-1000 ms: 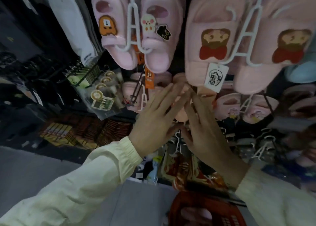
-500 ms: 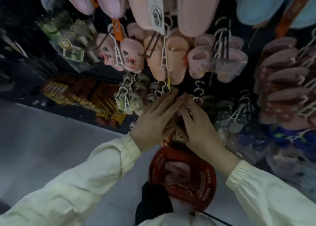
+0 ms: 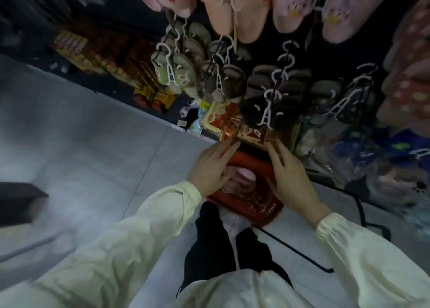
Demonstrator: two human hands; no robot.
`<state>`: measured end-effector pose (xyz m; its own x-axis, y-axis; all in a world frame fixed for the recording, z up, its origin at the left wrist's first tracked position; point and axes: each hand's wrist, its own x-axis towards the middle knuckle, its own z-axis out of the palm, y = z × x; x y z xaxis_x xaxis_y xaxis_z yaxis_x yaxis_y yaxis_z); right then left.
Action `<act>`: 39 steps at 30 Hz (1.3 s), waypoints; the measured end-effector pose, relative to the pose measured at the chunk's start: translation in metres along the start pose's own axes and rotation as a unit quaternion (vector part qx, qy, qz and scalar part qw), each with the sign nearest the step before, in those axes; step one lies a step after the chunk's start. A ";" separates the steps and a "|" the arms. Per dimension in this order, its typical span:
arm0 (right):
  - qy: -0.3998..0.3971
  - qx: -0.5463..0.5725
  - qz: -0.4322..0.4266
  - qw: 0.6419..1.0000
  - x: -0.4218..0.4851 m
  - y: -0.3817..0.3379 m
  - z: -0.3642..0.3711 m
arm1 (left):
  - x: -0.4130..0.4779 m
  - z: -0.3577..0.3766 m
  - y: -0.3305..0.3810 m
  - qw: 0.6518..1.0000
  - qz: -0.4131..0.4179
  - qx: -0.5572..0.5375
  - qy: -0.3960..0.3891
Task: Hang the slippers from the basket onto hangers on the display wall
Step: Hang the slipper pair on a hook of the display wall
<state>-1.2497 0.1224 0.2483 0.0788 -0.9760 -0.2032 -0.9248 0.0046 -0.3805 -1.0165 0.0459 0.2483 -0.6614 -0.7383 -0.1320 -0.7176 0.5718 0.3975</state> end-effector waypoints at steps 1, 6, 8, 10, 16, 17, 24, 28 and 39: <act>-0.014 -0.005 0.007 1.000 0.001 0.008 0.015 | -0.004 0.015 -0.008 1.000 -0.020 -0.004 -0.017; -0.068 0.003 0.052 0.996 0.005 0.031 0.079 | -0.026 0.078 -0.043 0.991 -0.083 -0.020 -0.102; -0.087 0.017 0.061 0.994 0.007 0.040 0.105 | -0.033 0.103 -0.056 0.987 -0.103 -0.025 -0.124; -0.103 0.030 0.066 0.992 0.007 0.045 0.130 | -0.039 0.125 -0.067 0.980 -0.125 -0.026 -0.150; -0.148 0.041 0.103 0.983 0.015 0.054 0.206 | -0.042 0.188 -0.097 0.952 -0.177 -0.018 -0.248; -0.154 0.045 0.108 0.981 0.016 0.056 0.218 | -0.042 0.198 -0.102 0.948 -0.181 -0.018 -0.260; -0.189 0.047 0.161 0.967 0.023 0.084 0.294 | -0.030 0.281 -0.140 0.916 -0.200 -0.004 -0.347; -0.211 0.053 0.209 0.953 0.030 0.108 0.343 | -0.024 0.325 -0.162 0.902 -0.220 -0.012 -0.373; -0.352 0.059 0.303 0.884 0.038 0.158 0.479 | -0.013 0.395 -0.191 0.897 -0.203 -0.009 -0.392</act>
<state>-1.2147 0.1906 -0.2518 -0.1670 -0.4091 -0.8971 -0.8344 0.5434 -0.0925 -0.9563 0.0876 -0.1845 -0.3015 -0.4011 -0.8650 -0.9350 0.3019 0.1859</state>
